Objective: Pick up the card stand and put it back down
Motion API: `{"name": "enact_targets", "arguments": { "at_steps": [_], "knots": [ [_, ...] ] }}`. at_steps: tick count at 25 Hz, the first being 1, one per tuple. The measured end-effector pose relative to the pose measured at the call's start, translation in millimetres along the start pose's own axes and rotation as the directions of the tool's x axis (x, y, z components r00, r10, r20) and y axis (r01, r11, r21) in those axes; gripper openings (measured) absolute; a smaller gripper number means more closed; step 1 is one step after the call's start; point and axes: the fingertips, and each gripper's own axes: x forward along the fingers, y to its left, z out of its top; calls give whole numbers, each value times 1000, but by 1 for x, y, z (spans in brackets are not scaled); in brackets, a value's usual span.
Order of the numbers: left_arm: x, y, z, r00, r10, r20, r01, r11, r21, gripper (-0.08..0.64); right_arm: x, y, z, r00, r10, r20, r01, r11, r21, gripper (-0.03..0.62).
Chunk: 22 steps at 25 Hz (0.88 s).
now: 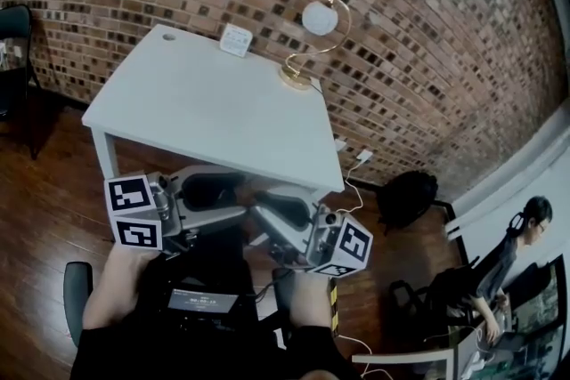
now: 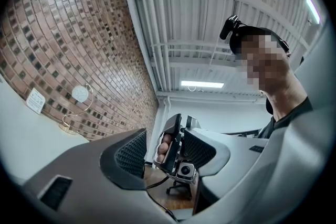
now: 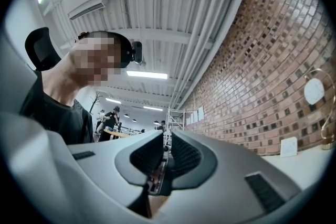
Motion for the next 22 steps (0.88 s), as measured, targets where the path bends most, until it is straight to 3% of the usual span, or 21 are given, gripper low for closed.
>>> {"name": "enact_targets", "arguments": {
  "at_steps": [22],
  "knots": [
    [0,-4,-1,1000,-14,1,14,1000,-3,215,0,7,-1,1000,17,3,-17,1000,-13,41]
  ]
}}
